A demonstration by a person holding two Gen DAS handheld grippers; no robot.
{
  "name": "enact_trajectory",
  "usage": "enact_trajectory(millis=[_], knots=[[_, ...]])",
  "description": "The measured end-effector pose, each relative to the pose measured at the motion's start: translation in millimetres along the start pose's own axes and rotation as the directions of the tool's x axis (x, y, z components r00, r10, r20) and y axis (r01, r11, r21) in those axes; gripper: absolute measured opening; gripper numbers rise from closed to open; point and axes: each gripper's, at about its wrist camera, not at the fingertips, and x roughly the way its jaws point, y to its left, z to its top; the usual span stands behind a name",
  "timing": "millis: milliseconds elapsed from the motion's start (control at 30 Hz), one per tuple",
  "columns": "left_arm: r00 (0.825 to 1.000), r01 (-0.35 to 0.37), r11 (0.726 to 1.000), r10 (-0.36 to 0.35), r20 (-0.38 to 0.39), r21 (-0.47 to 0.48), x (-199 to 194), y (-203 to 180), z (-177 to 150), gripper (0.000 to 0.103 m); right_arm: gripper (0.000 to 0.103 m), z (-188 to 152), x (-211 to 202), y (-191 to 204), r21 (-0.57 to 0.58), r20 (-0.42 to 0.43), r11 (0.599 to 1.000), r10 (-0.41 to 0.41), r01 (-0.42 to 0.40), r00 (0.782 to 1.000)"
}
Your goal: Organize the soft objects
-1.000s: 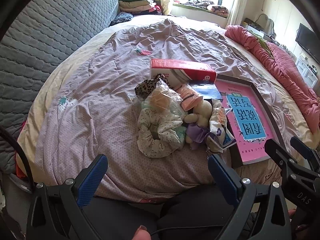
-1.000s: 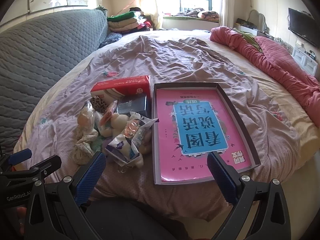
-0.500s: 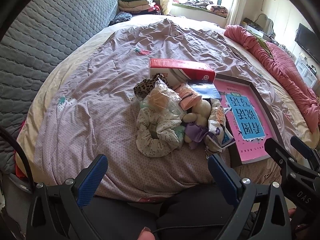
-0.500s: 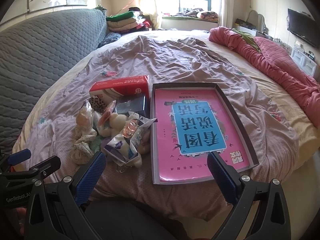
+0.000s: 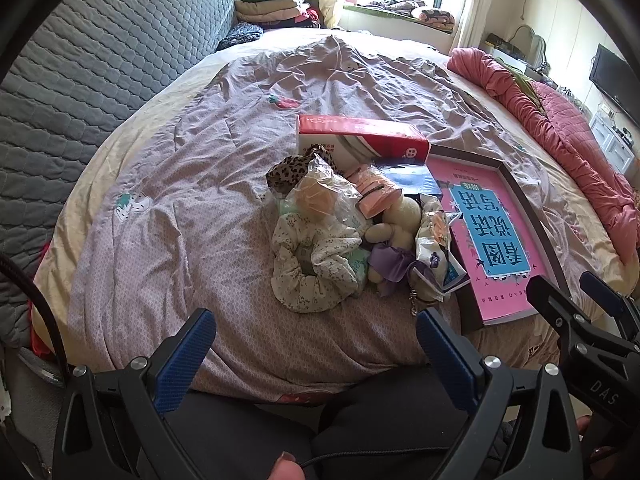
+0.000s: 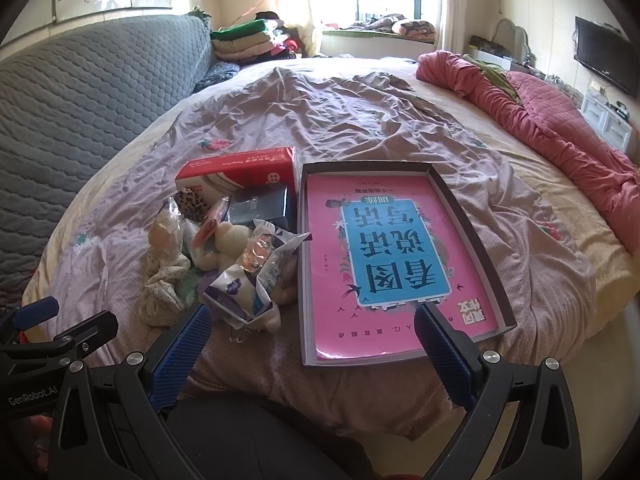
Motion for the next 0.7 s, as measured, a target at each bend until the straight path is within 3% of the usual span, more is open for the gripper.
enact_trajectory(millis=[700], knots=[[1.0, 0.008, 1.0, -0.008, -0.008, -0.015, 5.0, 2.4, 0.5, 0.101, 0.101, 0.4, 5.1, 6.8, -0.015, -0.006, 1.0, 0.009, -0.009, 1.0]])
